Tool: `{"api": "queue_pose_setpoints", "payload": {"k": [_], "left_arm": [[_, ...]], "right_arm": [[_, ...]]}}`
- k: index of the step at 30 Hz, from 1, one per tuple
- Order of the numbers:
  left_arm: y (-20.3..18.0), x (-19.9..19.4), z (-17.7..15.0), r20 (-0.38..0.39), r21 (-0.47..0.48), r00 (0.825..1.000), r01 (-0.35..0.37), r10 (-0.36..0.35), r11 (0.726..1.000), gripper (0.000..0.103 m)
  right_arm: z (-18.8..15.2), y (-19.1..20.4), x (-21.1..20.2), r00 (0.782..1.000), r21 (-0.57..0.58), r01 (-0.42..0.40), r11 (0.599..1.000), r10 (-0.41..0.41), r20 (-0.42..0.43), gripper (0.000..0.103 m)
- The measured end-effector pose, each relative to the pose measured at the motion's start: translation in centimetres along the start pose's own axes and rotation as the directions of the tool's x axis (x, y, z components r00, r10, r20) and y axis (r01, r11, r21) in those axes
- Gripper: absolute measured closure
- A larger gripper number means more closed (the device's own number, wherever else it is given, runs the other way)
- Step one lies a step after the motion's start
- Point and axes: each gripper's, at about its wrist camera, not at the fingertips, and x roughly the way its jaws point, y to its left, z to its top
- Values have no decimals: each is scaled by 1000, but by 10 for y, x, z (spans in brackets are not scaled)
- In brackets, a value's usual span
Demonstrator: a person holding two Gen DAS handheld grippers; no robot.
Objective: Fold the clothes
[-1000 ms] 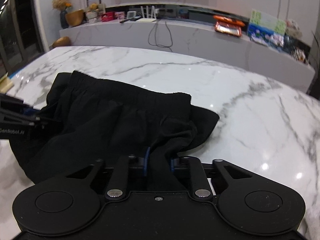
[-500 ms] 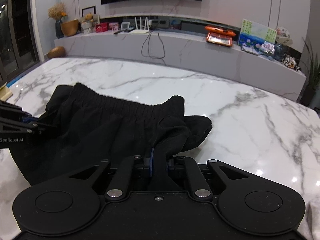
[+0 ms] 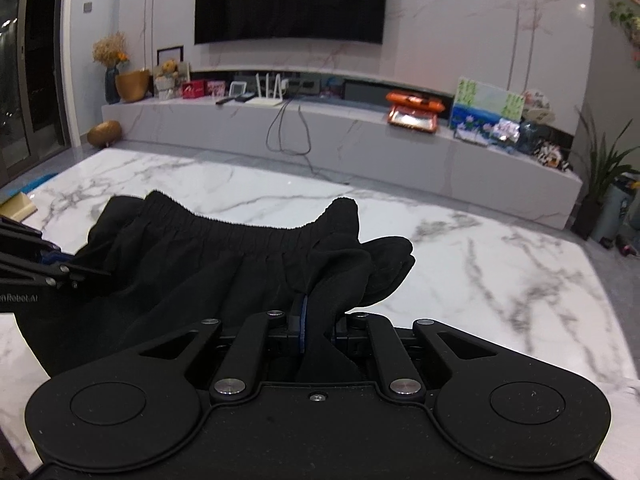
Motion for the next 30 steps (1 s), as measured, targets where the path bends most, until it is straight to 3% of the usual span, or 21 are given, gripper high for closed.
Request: {"api": "queue_pose_setpoints", "payload": {"k": [8, 17, 24, 30], "left_arm": [[-46, -18, 27, 41, 51, 995, 86, -88, 995, 91], [-121, 0, 63, 67, 92, 977, 197, -204, 976, 91], [-178, 28, 79, 31, 130, 956, 285, -291, 950, 91], [-216, 61, 73, -34, 133, 943, 333, -332, 933, 91]], "right_arm": [[-5, -37, -55, 998, 21, 55, 998, -55, 7, 95], [2, -99, -114, 983, -25, 182, 983, -181, 42, 95], [-9, -169, -140, 962, 13, 269, 963, -269, 35, 95], [-45, -222, -140, 953, 67, 304, 950, -303, -25, 95]]}}
